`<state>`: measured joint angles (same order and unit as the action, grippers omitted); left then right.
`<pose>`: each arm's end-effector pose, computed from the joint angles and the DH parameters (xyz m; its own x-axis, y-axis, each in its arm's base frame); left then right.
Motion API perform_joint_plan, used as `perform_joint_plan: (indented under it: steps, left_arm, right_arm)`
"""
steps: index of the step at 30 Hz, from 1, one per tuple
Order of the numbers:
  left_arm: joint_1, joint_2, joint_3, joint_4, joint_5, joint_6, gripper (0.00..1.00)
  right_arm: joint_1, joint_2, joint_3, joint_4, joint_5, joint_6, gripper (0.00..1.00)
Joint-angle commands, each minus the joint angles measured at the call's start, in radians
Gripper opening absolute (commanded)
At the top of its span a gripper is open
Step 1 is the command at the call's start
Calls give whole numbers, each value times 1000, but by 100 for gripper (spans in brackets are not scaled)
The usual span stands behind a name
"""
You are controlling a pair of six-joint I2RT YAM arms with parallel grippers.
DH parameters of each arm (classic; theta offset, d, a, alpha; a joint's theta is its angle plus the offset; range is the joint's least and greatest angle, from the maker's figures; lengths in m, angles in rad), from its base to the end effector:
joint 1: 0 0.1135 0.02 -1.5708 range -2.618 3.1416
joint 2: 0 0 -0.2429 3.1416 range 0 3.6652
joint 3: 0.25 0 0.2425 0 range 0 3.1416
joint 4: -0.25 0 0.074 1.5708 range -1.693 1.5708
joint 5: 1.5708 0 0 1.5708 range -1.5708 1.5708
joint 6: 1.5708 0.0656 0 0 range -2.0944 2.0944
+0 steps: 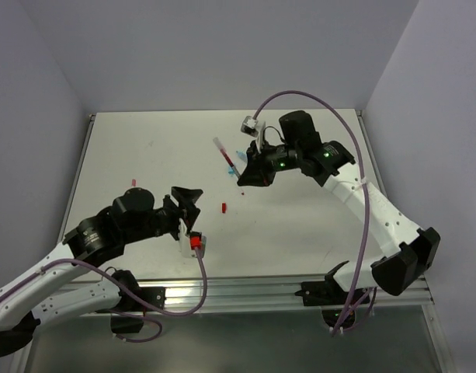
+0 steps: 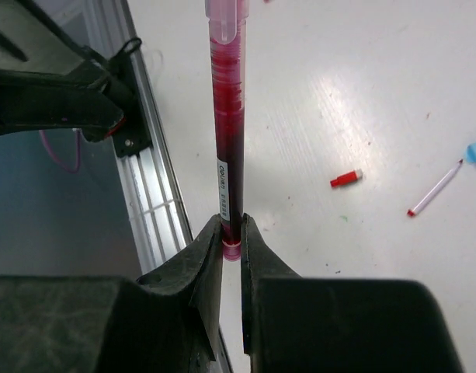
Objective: Insert the pens into the pen caps
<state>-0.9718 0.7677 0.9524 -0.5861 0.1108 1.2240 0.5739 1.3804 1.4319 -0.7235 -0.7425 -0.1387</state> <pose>0.1030 -0.1637 0.3299 0.7511 0.5576 -0.3535 0.5057 -0.1416 0.8510 0.2290 0.2008 0.3479 -0.4011 -0.3806 -0.8333 -0.9085 0.2816 0.3087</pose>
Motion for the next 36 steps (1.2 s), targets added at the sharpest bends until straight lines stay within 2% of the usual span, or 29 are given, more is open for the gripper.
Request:
perform_joint_plan:
  steps: [1, 2, 4, 5, 6, 7, 8, 10, 11, 13, 14, 15, 16, 17, 18, 19, 20, 22, 31, 36]
  left_arm:
    - [27, 10, 86, 6, 56, -259, 59]
    - [71, 25, 110, -4, 99, -378, 59]
    - [142, 88, 210, -26, 166, -496, 59]
    - [235, 114, 248, -35, 269, -629, 59]
    - [289, 145, 290, -61, 330, -691, 58]
    - [342, 200, 366, -75, 418, -745, 58]
    - [457, 226, 396, -83, 573, -852, 57]
    - [565, 286, 451, -19, 740, -995, 57]
    - [667, 301, 456, 26, 926, -1147, 57]
    - [755, 335, 432, 291, 1048, -1365, 57]
    - [815, 343, 407, 422, 1093, -1634, 57]
    - [837, 347, 375, 607, 1116, -1788, 57]
    - [852, 352, 305, 939, 1118, -1942, 58]
    - [875, 357, 272, 1124, 1112, -2199, 57]
    - [880, 363, 249, 1241, 1101, -2291, 56]
    - [881, 376, 243, 1306, 1071, -2343, 55]
    - [874, 381, 249, 1275, 1054, -2338, 55]
    - [861, 374, 214, 1330, 1035, -2373, 52]
    - [783, 344, 169, 1244, 902, -2347, 49]
    - [720, 370, 146, 1264, 868, -2342, 48]
  right_arm:
    - [-6, -81, 30, 90, -37, 14, 0]
    - [-6, -89, 28, 98, -35, 14, 0]
    - [-6, -122, 15, 125, -9, 17, 0]
    - [-6, -138, 6, 139, 2, 21, 0]
    - [-8, -153, -17, 168, 8, 24, 0]
    - [-8, -181, -30, 183, 8, 28, 0]
    - [-8, -191, -39, 194, 2, 33, 0]
    - [-9, -205, -47, 199, -21, 44, 0]
    - [-9, -207, -47, 199, -38, 48, 0]
    - [-9, -215, -51, 197, -64, 51, 0]
    - [-9, -216, -56, 197, -92, 54, 0]
    - [-12, -219, -59, 199, -112, 59, 0]
    - [-17, -219, -62, 200, -130, 60, 0]
    - [-19, -219, -71, 200, -153, 62, 0]
    - [-19, -219, -77, 202, -196, 53, 0]
    - [-20, -219, -82, 203, -207, 54, 0]
    - [-23, -216, -91, 210, -219, 57, 0]
    - [-22, -196, -91, 214, -265, 67, 0]
    - [-20, -116, -74, 303, -327, 195, 0]
    - [-20, -104, -67, 320, -330, 220, 0]
